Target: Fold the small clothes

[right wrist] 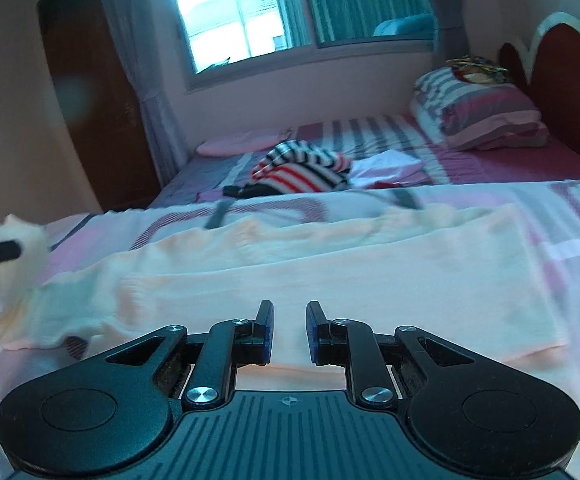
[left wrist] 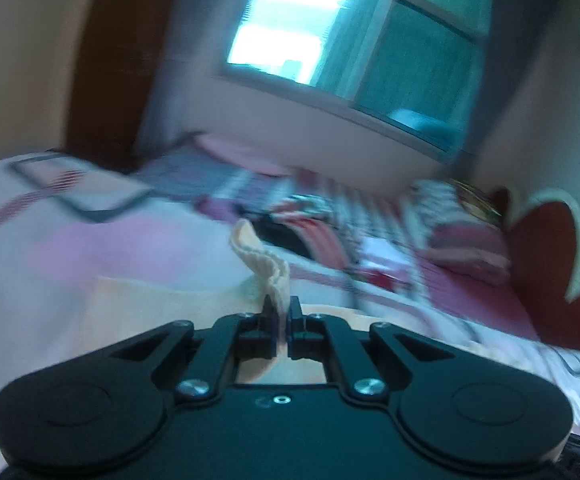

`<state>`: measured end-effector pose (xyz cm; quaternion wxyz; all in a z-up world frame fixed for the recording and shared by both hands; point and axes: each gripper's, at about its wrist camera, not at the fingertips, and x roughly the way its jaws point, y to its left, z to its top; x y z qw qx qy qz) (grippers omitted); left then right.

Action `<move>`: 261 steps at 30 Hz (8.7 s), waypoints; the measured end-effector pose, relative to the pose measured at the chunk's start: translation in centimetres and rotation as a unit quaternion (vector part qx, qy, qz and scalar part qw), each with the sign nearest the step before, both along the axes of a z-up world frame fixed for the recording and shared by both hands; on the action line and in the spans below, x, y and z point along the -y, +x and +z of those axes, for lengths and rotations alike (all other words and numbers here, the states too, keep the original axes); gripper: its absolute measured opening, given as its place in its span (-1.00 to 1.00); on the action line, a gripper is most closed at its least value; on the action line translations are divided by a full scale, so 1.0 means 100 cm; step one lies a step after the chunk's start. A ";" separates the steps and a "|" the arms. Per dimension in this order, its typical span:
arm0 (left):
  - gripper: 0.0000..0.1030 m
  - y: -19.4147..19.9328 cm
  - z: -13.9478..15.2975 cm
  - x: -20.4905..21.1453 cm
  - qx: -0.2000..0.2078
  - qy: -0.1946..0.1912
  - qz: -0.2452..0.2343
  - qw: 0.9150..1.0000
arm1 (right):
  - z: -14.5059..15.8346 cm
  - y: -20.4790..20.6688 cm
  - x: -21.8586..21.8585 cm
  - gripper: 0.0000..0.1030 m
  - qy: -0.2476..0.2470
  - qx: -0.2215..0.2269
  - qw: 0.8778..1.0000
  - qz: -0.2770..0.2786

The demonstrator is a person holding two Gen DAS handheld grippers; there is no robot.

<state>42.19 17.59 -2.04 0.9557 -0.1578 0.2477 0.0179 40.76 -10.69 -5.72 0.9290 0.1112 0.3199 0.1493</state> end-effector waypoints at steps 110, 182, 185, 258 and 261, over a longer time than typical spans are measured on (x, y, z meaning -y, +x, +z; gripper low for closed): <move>0.08 0.021 -0.095 0.161 -0.067 0.196 -0.158 0.965 | -0.028 0.025 0.021 -0.88 -0.051 -0.030 0.996 0.061; -0.19 -0.315 -0.081 0.000 -0.192 -0.061 -0.130 0.971 | -0.006 -0.329 0.226 -0.11 0.175 -0.169 0.970 -0.004; -0.19 -0.307 -0.086 -0.001 -0.194 -0.088 -0.137 0.967 | -0.008 -0.332 0.225 -0.11 0.207 -0.181 0.961 0.003; -0.45 0.093 -0.085 0.007 -0.101 -0.100 -0.115 0.983 | -0.021 0.131 0.202 -0.65 0.221 -0.145 0.964 0.018; 0.01 0.097 -0.083 0.008 -0.083 -0.106 -0.097 0.986 | -0.021 0.132 0.208 0.55 0.233 -0.113 0.966 -0.021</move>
